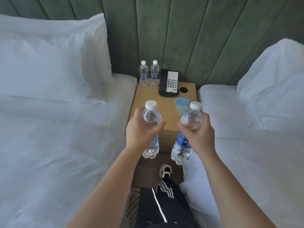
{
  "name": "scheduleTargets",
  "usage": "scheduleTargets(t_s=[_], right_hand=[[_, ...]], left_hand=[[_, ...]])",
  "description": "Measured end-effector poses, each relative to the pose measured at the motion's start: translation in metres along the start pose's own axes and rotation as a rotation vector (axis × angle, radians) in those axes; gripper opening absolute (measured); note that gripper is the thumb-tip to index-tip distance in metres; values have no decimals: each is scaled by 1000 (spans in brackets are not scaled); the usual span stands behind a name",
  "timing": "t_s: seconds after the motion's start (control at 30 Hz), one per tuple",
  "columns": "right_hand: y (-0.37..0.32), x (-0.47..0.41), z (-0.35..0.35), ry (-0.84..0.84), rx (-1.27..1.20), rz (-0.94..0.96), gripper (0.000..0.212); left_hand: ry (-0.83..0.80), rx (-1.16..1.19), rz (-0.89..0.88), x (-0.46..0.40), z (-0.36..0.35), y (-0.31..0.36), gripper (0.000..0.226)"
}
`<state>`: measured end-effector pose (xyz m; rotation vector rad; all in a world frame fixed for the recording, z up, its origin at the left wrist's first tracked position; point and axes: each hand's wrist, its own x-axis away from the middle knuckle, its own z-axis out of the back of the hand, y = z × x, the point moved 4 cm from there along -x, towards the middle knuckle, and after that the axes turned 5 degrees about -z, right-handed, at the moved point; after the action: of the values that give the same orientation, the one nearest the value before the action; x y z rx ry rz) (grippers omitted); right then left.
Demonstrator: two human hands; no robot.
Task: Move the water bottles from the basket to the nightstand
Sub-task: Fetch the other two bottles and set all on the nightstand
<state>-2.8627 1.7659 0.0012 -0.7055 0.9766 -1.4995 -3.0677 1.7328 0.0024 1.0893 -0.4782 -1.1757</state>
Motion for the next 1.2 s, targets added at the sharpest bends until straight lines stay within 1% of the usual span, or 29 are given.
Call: scheduleTargets(t_s=[0.13, 0.33, 0.47, 0.6, 0.8, 0.9, 0.97, 1.2], right_hand=[[6, -74, -39, -43, -28, 9, 61], [14, -197, -97, -130, -68, -10, 61], [24, -266, -141, -230, -48, -28, 72], [36, -316, -193, -349, -33, -25, 65], [90, -365, -264, -386, 10, -130, 70], [121, -377, -287, -377, 16, -182, 71], [138, -379, -297, -325, -5, -192, 72], [165, -374, -309, -176, -29, -254, 74]], left_hand=[[-23, -17, 47, -66, -26, -23, 69], [-4, -54, 104, -180, -72, -55, 65], [-8, -101, 156, -248, -98, -85, 66], [-45, -149, 229, -302, -117, -128, 72], [-139, -242, 308, -351, -148, -210, 71], [-184, -230, 345, -362, -166, -244, 67], [-213, -218, 335, -364, -178, -259, 66], [-234, -191, 298, -358, -200, -269, 72]])
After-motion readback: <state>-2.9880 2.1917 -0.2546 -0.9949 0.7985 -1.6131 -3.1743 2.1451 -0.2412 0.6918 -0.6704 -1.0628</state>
